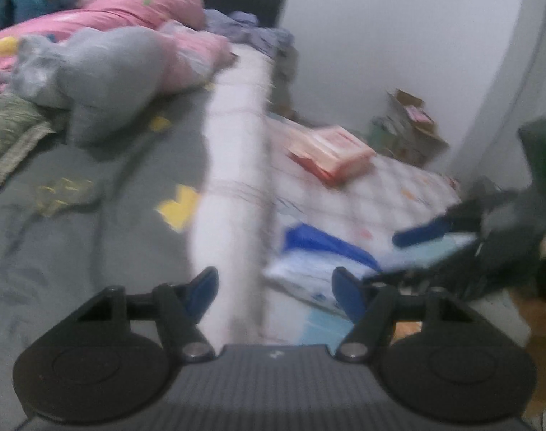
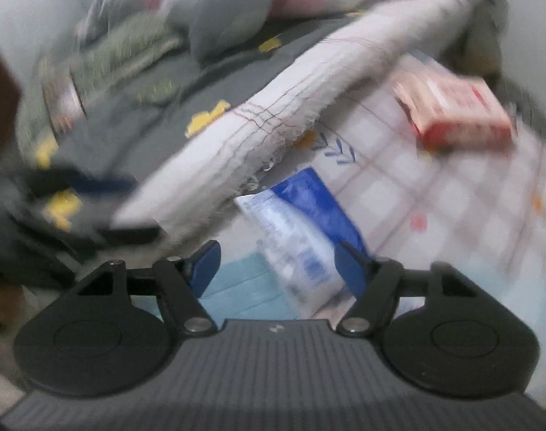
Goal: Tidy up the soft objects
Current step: 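Reach the right tool to the blue-and-white diaper pack and grasp it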
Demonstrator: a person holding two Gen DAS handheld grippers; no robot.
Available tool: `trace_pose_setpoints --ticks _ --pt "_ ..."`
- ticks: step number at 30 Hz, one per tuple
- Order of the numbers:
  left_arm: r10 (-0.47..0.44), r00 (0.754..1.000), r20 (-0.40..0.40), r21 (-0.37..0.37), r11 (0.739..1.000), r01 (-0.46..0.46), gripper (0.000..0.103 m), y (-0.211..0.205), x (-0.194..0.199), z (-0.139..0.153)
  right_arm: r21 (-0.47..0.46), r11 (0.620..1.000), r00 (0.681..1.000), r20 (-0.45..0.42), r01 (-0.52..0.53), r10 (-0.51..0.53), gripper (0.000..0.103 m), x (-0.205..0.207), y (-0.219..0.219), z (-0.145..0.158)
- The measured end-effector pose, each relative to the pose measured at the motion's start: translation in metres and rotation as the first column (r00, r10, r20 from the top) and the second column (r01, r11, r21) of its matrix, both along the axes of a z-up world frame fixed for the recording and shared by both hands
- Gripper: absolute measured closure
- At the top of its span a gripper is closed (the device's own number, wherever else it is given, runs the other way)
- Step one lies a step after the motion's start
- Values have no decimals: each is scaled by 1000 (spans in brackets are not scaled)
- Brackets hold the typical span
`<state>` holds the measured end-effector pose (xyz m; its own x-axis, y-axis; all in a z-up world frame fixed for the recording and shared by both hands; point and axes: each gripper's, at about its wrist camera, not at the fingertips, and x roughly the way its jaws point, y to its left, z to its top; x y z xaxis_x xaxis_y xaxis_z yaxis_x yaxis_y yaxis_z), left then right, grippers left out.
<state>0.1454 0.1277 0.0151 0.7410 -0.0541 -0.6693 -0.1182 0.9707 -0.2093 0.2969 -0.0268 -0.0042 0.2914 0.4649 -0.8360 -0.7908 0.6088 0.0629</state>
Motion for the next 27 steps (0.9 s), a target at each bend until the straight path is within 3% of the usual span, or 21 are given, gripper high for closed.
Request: trace_pose_setpoints --ticks 5,8,10,15,18,20,22,25,27 --pt "35 999 -11 19 999 -35 32 14 10 1 -154 977 986 53 -148 158 32 4 44 -38" --pt "42 999 -17 12 999 -42 32 18 14 -1 -239 957 976 103 -164 193 30 0 57 -59" --pt "50 999 -20 3 999 -50 32 20 16 -3 -301 943 967 162 -139 195 39 0 61 -68" --pt "57 998 -24 -10 998 -57 32 26 16 -6 -203 979 990 127 -34 61 51 21 48 -60" --pt "53 998 -23 -18 998 -53 32 28 13 -6 -44 996 997 -16 73 -74 56 49 24 -45" --pt "46 999 -21 -22 999 -47 32 30 10 -5 84 985 978 -159 151 -137 59 66 6 -39" --pt "41 999 -21 -27 999 -41 32 31 8 -4 211 951 934 -324 227 -151 60 82 -12 -36" --pt "28 999 -23 -30 999 -29 31 29 6 -3 322 896 858 -502 306 -112 60 90 -24 -43" --pt "10 999 -33 -32 999 -11 31 25 7 -6 329 868 772 -629 372 -93 60 95 -28 -58"
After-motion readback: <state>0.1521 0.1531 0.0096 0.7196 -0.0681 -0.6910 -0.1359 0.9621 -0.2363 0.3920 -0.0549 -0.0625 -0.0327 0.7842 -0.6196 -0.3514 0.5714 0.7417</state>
